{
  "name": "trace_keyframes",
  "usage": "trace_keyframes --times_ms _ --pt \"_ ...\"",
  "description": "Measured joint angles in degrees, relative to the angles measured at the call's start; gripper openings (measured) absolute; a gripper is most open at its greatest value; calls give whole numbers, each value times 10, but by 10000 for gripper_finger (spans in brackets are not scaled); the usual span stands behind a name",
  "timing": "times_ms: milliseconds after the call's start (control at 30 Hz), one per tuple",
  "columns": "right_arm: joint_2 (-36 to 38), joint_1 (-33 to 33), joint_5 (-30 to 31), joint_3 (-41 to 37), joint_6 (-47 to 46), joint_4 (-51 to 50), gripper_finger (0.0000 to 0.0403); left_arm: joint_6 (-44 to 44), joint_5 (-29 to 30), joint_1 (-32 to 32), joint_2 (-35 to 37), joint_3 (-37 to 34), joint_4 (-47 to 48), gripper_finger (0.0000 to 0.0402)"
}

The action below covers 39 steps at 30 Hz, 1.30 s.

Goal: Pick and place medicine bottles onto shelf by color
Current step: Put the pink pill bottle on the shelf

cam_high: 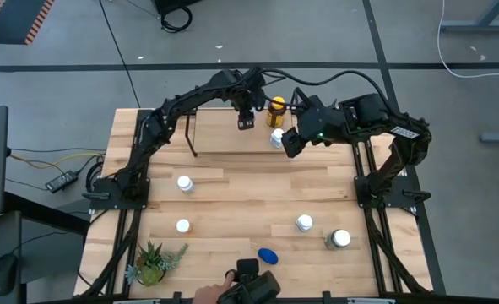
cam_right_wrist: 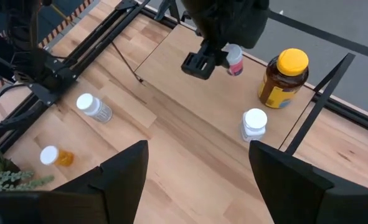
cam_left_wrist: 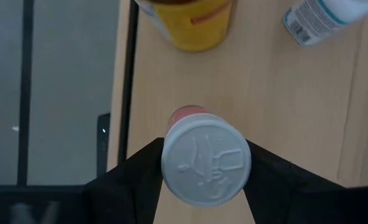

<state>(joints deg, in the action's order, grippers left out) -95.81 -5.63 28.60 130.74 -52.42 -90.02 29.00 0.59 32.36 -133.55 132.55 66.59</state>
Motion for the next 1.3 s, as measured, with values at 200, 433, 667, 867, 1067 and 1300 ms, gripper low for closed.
trace_keyframes --times_ms 200,433,667,867,1067,1300 --pt "0 0 0 0 -1 0 284 2 0 0 -14 0 3 186" --pt "0 0 -2 0 -15 0 284 3 0 0 -22 0 -7 196" --pt "0 0 -2 0 -26 0 284 3 0 6 -22 0 -28 187" --pt "0 -2 -2 0 -31 0 284 3 0 9 -26 -1 -28 192" --pt "0 -2 -7 0 -35 0 284 6 0 11 -26 -1 -30 205" --pt "0 -2 -13 0 -46 0 284 4 0 12 -26 -1 -29 198"
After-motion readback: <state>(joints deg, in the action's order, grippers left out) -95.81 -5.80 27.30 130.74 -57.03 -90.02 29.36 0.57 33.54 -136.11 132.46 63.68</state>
